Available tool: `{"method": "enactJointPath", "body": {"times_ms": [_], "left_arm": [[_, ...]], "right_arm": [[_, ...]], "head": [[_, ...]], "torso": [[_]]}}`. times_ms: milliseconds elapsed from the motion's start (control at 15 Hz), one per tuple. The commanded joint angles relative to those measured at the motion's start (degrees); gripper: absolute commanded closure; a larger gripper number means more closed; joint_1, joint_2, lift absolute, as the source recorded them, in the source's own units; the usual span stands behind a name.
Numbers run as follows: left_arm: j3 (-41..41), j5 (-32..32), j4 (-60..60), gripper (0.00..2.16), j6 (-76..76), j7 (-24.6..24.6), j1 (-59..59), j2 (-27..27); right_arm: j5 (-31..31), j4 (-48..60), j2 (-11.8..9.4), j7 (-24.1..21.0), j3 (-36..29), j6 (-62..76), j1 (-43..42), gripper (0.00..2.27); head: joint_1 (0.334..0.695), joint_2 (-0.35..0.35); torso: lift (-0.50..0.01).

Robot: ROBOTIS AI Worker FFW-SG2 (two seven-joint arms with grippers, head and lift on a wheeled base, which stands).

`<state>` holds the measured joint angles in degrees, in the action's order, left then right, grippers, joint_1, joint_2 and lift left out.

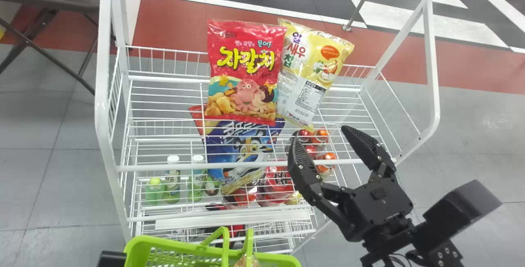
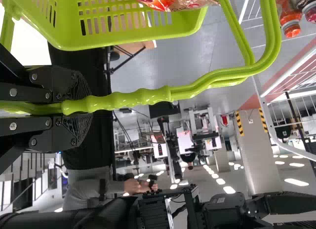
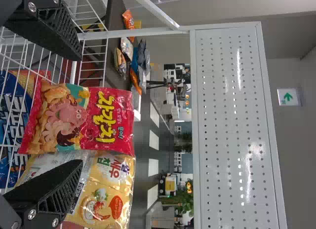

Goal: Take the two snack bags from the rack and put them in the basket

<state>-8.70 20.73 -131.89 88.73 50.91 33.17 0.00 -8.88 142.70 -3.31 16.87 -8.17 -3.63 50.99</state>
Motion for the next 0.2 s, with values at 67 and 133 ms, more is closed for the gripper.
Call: {"method": "enactJointPath", "body": {"times_ms": [67, 133], "left_arm": [[0.09, -0.08, -0.12, 1.48, 0.0, 0.15, 0.32, -0.15], [0.26, 0.01, -0.12, 1.48, 0.0, 0.24, 0.32, -0.15]], "right_arm": [[-0.08, -0.05, 0.06, 0.0, 0.09, 0.51, 0.52, 0.06], [-0.17, -0.05, 0.06, 0.0, 0.26, 0.86, 0.6, 0.07]], "head": [[0.695, -0.35], [0.695, -0.35]], "torso": [[-0.008], [-0.008]]}}
